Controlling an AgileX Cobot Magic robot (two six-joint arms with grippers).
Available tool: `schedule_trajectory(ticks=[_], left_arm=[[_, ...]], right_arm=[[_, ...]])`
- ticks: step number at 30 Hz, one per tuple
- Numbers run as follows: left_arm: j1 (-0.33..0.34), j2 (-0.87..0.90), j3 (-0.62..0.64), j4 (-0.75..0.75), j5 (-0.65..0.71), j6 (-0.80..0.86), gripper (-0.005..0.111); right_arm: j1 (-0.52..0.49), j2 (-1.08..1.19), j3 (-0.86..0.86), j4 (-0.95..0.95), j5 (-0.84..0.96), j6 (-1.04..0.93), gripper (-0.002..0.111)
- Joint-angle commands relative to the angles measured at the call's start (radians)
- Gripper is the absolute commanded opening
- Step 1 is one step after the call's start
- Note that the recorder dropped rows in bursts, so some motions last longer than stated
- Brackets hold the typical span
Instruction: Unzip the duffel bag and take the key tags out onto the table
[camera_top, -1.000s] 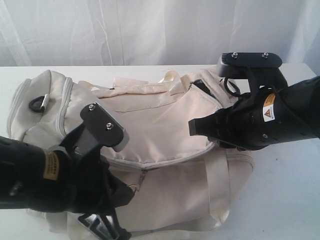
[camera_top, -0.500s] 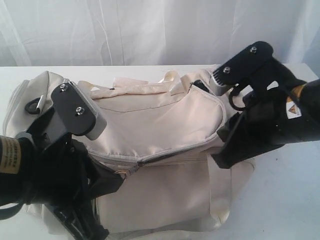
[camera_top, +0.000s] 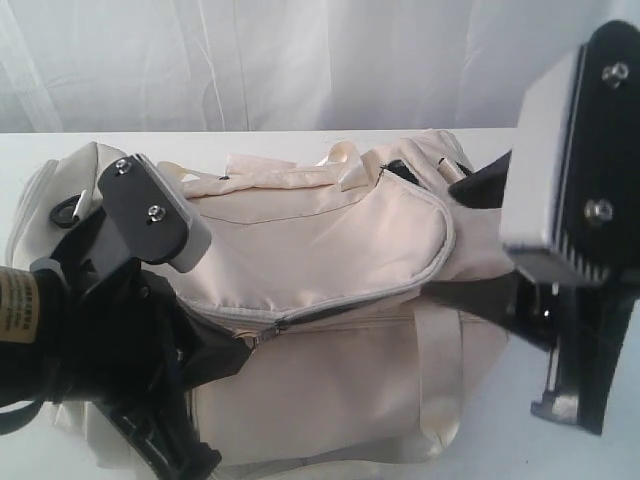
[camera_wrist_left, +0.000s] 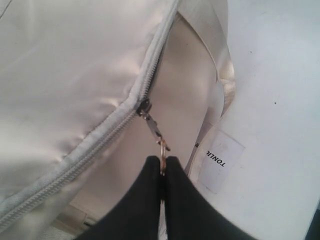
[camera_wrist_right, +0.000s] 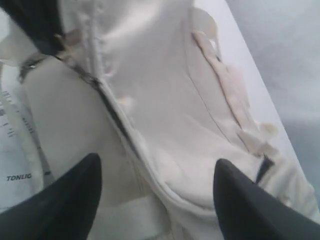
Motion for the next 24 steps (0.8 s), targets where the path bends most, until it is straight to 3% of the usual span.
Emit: schedule_trajectory(ticks=[1, 7, 15, 24], left_arm=[[-0.005, -0.011, 0.006, 0.001, -0.008, -0.01, 0.0], [-0.005, -0.011, 0.006, 0.001, -0.008, -0.022, 0.0], [-0.005, -0.011, 0.006, 0.001, -0.008, -0.025, 0.0], [-0.005, -0.011, 0.006, 0.001, -0.008, -0.026, 0.0]], right_arm=[[-0.002, 0.039, 0.049, 0.206, -0.01, -0.367, 0.061], [0.006, 0.146, 0.102, 0.198, -0.12, -0.416, 0.061], [0.103, 0.246, 0.104, 0.193, -0.237, -0.449, 0.061], [0.11, 0.363, 0.104, 0.191, -0.327, -0.449, 0.047]])
